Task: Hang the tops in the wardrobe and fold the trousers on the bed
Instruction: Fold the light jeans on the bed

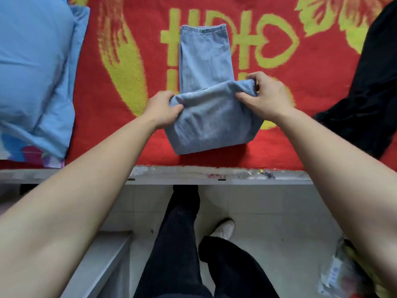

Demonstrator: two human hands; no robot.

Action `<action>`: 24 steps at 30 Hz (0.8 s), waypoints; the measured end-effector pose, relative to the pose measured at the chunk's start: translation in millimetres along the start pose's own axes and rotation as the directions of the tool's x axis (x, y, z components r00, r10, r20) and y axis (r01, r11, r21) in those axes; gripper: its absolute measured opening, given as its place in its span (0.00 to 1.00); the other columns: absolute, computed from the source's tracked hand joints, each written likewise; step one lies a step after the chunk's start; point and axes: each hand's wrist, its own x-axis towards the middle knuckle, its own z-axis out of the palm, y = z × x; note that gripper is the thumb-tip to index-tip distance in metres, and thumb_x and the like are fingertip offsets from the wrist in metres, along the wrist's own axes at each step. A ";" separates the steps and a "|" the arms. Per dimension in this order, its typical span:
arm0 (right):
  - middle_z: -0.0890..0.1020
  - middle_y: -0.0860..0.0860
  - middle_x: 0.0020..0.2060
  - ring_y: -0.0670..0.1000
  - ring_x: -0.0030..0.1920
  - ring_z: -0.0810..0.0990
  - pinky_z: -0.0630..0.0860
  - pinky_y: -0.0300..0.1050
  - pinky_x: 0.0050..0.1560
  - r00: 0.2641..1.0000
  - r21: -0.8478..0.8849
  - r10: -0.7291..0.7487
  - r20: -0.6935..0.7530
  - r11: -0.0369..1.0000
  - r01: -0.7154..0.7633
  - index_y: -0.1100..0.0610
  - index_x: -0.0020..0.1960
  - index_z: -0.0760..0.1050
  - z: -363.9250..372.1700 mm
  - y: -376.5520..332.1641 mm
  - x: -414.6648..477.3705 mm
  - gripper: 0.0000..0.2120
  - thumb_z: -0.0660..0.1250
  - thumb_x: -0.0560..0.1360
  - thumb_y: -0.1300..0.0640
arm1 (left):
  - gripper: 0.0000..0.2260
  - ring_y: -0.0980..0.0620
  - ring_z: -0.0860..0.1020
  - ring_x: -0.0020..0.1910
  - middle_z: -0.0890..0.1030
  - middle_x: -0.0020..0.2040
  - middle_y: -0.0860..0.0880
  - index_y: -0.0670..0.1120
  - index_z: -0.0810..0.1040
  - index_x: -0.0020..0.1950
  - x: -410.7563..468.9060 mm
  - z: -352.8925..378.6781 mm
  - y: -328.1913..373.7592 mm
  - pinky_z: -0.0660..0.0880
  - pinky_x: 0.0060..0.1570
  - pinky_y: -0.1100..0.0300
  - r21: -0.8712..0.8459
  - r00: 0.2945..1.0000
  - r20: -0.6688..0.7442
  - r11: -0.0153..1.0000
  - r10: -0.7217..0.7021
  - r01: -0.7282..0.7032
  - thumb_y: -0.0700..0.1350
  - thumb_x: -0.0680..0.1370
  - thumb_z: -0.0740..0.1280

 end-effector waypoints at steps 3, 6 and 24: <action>0.79 0.54 0.62 0.60 0.63 0.77 0.74 0.53 0.60 0.994 -0.037 0.078 0.078 0.996 -0.076 0.50 0.71 0.68 20.5 3.8 35.6 0.28 0.68 0.75 0.41 | 0.11 0.40 0.78 0.57 0.82 0.56 0.40 0.41 0.81 0.56 34.0 11.6 -8.0 0.75 0.56 0.50 -0.018 0.997 0.044 0.997 -0.068 0.069 0.45 0.77 0.66; 0.78 0.55 0.65 0.61 0.65 0.75 0.74 0.54 0.60 0.978 -0.100 0.162 0.131 0.984 -0.149 0.51 0.73 0.65 37.8 15.3 63.5 0.30 0.66 0.75 0.40 | 0.14 0.42 0.76 0.61 0.81 0.60 0.43 0.45 0.80 0.62 61.6 23.7 -14.3 0.73 0.58 0.54 -0.007 0.992 0.080 0.995 -0.099 0.100 0.47 0.78 0.67; 0.48 0.60 0.81 0.59 0.81 0.48 0.51 0.61 0.78 0.957 -0.327 -0.242 0.163 0.901 0.284 0.51 0.81 0.55 130.0 76.7 -34.6 0.35 0.60 0.80 0.39 | 0.47 0.42 0.36 0.79 0.36 0.80 0.43 0.53 0.40 0.81 2.6 117.0 -43.5 0.50 0.72 0.32 0.547 0.932 0.308 0.766 0.191 -0.338 0.77 0.71 0.50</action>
